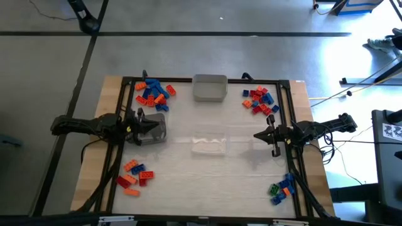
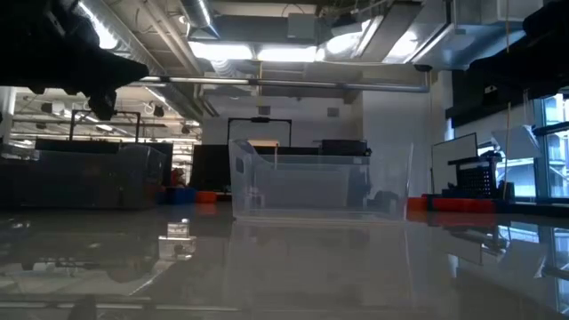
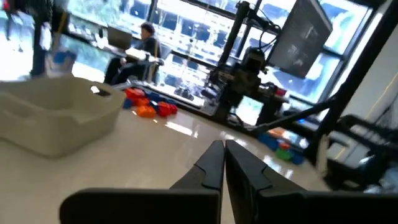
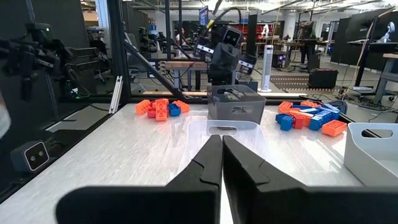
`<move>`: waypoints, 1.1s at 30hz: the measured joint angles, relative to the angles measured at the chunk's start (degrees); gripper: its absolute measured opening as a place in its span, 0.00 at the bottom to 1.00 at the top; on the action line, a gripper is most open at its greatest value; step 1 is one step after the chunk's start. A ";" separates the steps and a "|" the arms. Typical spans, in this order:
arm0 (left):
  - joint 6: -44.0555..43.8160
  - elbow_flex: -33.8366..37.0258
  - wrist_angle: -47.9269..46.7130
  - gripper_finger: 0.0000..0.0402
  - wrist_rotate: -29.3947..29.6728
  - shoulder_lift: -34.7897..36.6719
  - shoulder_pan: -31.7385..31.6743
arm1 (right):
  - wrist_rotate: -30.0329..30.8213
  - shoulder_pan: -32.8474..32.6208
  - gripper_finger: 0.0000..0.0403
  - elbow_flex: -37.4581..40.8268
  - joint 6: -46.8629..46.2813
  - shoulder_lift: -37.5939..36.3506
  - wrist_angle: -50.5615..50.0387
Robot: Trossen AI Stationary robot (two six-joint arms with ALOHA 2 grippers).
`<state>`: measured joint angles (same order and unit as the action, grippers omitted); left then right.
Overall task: Sort blocks by size
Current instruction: Put the small blue game piece into the gray bin
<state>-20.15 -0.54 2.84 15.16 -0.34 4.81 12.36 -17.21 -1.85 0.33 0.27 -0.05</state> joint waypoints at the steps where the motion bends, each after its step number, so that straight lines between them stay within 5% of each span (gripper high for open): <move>1: -1.17 0.00 -0.02 0.01 -0.04 -0.04 0.01 | 0.00 0.00 0.04 0.00 -0.01 -0.02 0.01; 21: -0.48 0.00 -0.03 0.01 -0.11 -0.06 0.01 | 0.00 0.00 0.04 0.00 -0.01 -0.02 0.06; 33: 7.83 0.00 4.48 0.01 0.44 -0.08 -0.28 | 1.93 0.00 0.04 0.24 4.46 -0.02 4.42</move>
<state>-12.31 -0.54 7.32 15.61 -0.43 4.53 14.29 -17.21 -1.61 4.79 0.25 4.38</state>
